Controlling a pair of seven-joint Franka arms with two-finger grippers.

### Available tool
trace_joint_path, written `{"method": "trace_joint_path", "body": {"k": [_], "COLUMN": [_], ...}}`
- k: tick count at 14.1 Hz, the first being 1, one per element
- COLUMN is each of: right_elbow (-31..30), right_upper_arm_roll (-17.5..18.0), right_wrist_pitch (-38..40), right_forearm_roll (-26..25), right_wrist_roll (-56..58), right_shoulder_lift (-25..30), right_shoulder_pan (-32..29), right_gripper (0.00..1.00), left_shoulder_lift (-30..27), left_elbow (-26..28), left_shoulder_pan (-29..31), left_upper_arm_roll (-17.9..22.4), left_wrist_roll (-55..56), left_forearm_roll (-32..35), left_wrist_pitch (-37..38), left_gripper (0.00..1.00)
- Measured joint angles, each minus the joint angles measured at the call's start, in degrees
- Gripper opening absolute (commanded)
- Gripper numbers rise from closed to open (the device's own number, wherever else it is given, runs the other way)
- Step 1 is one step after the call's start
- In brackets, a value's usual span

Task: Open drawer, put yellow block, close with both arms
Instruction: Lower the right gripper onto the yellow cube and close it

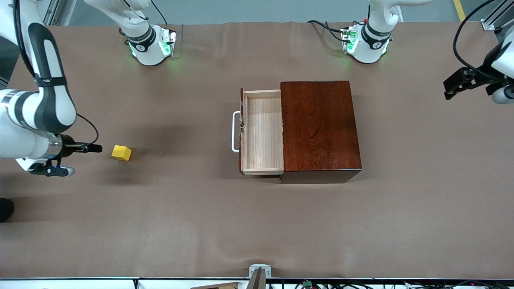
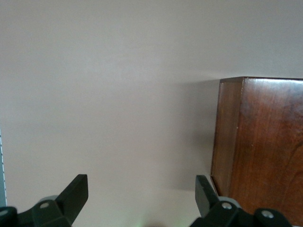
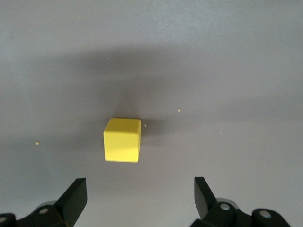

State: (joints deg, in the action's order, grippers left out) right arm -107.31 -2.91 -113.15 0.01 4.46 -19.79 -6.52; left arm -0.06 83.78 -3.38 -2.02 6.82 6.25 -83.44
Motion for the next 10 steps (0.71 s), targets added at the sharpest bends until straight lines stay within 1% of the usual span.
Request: {"method": "trace_joint_path", "body": {"k": [2,5,10], "right_elbow": [-3.3,-6.5,-8.0], "right_upper_arm_roll": [0.0,0.2,0.4], "right_wrist_pitch": [-5.1,-11.0,-16.9], "right_forearm_roll": [0.1,0.1,3.0], "right_wrist_roll": [0.0,0.0,-0.2], "right_shoulder_lift": [0.0,-0.5,-4.3], "right_shoulder_pan": [0.0,0.3,1.0], "right_gripper": [1.00,1.00,1.00], "left_shoulder_lift": [-0.1,-0.1,-0.1], "left_elbow": [0.2,0.4,0.4], "left_shoulder_pan": [0.0,-0.2,-1.0], "left_upper_arm_roll": [0.7,0.6,0.6], "left_wrist_roll": [-1.3,-1.4,-1.5], "left_forearm_roll": [0.0,0.0,0.0], "left_wrist_pitch": [-0.8,-1.1,-1.1], "left_gripper": [1.00,1.00,1.00]}}
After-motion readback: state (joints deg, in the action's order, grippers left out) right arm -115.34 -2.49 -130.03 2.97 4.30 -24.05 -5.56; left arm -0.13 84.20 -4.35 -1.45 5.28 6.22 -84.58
